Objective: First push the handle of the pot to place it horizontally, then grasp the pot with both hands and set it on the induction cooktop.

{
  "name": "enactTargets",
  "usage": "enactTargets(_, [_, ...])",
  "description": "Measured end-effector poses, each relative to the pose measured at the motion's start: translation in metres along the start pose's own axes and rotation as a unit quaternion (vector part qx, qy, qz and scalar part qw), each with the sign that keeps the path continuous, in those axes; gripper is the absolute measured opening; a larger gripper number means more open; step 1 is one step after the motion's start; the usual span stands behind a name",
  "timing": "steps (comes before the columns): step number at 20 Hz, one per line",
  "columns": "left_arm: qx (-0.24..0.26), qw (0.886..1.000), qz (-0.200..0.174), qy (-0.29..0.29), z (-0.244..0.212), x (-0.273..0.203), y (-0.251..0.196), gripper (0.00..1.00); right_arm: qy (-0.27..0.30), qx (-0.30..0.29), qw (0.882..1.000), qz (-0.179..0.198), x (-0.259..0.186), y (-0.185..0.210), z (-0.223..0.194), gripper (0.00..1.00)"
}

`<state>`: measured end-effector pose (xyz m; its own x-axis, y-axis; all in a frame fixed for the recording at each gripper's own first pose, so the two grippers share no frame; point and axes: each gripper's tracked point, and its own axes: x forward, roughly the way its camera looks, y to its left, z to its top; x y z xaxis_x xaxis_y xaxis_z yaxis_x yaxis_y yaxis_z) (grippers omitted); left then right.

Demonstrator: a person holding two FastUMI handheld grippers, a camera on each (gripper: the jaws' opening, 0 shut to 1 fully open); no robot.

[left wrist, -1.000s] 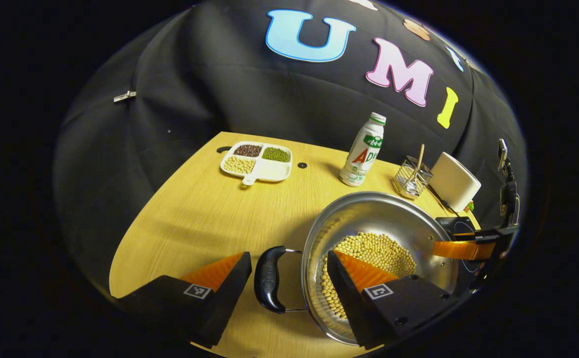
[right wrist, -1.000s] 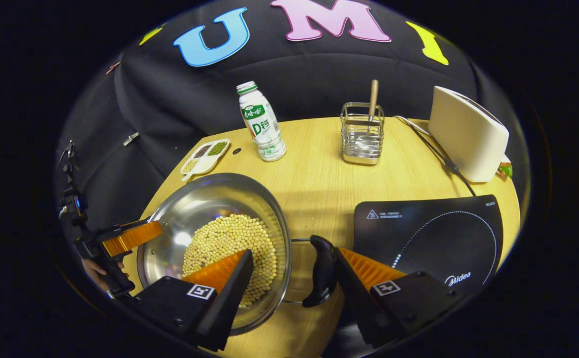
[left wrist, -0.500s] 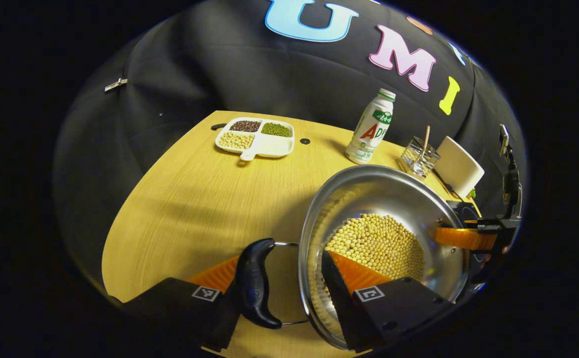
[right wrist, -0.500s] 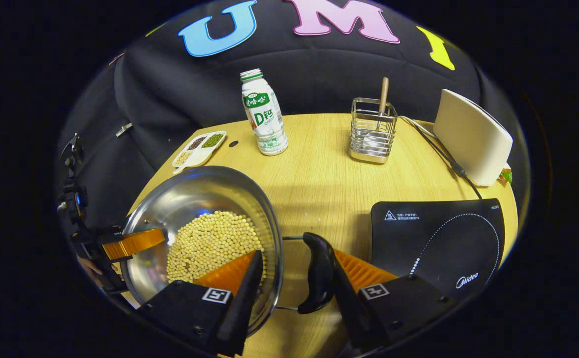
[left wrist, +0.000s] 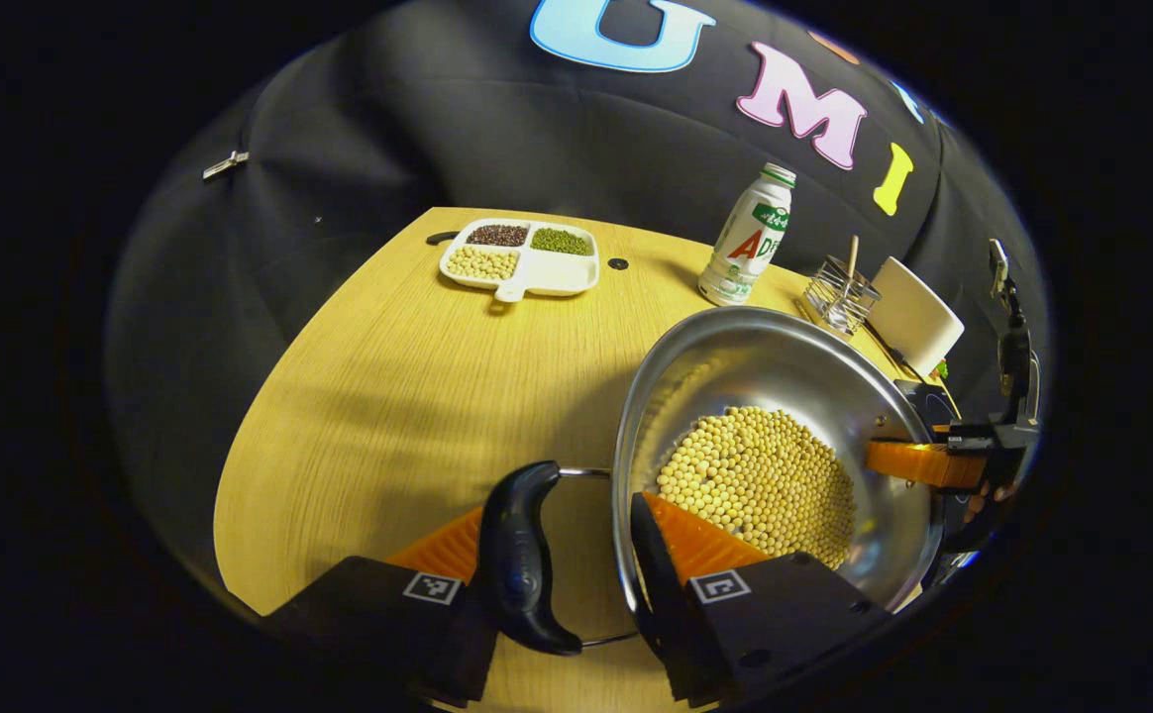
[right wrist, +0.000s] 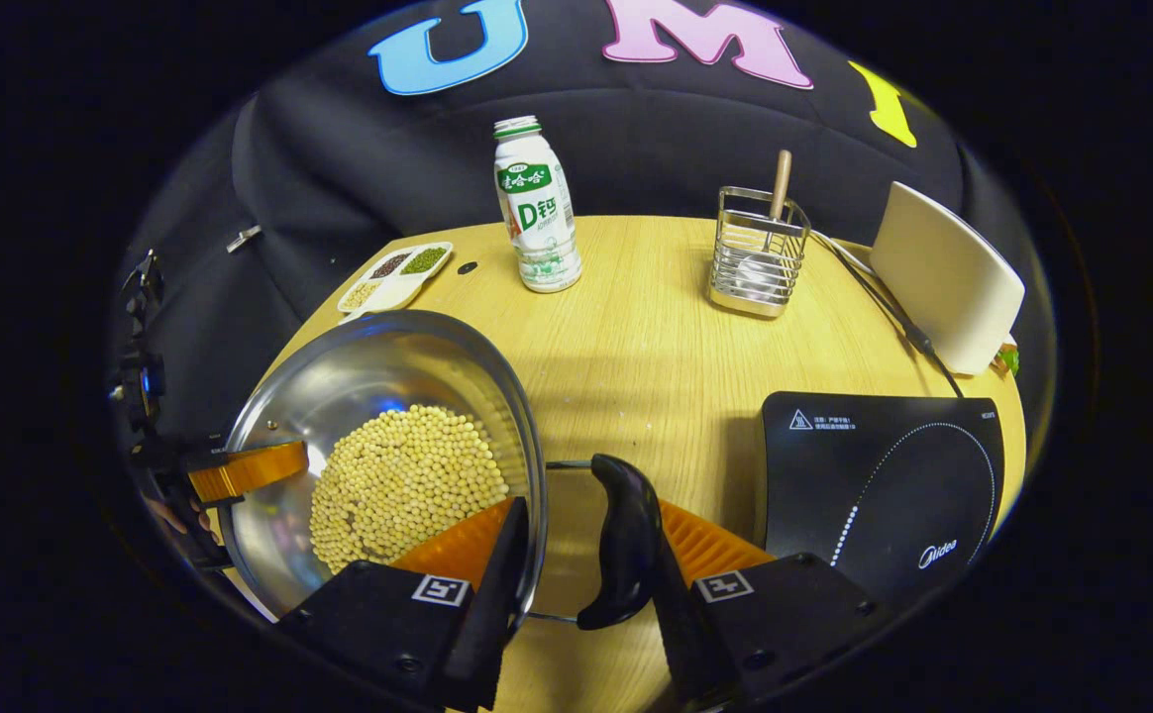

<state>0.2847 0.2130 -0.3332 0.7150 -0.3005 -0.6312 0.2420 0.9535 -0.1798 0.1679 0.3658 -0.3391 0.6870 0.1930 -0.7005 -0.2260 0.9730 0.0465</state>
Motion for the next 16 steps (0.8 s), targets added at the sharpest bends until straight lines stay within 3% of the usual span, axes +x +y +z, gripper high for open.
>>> enactTargets(1, [-0.002, 1.0, 0.002, 0.003, -0.002, 0.0, 0.0, 0.69, 0.002, 0.006, 1.0, 0.003, 0.001, 0.0, -0.001, 0.61])
enactTargets(2, [-0.004, 1.0, 0.002, 0.004, -0.002, -0.002, 0.0, 0.68, 0.003, 0.014, 1.0, 0.005, 0.0, 0.002, -0.001, 0.64])
enactTargets(7, [-0.012, 1.0, 0.013, 0.002, -0.003, -0.005, 0.0, 0.65, 0.002, 0.006, 1.0, 0.002, -0.002, 0.002, -0.002, 0.61])
enactTargets(9, [-0.019, 1.0, 0.018, 0.006, -0.006, -0.009, -0.001, 0.64, 0.004, -0.001, 1.0, 0.003, -0.006, 0.003, -0.004, 0.54])
enactTargets(16, [-0.018, 1.0, 0.022, 0.0, -0.001, -0.042, -0.01, 0.63, 0.0, 0.003, 1.0, 0.006, -0.036, 0.006, 0.0, 0.58])
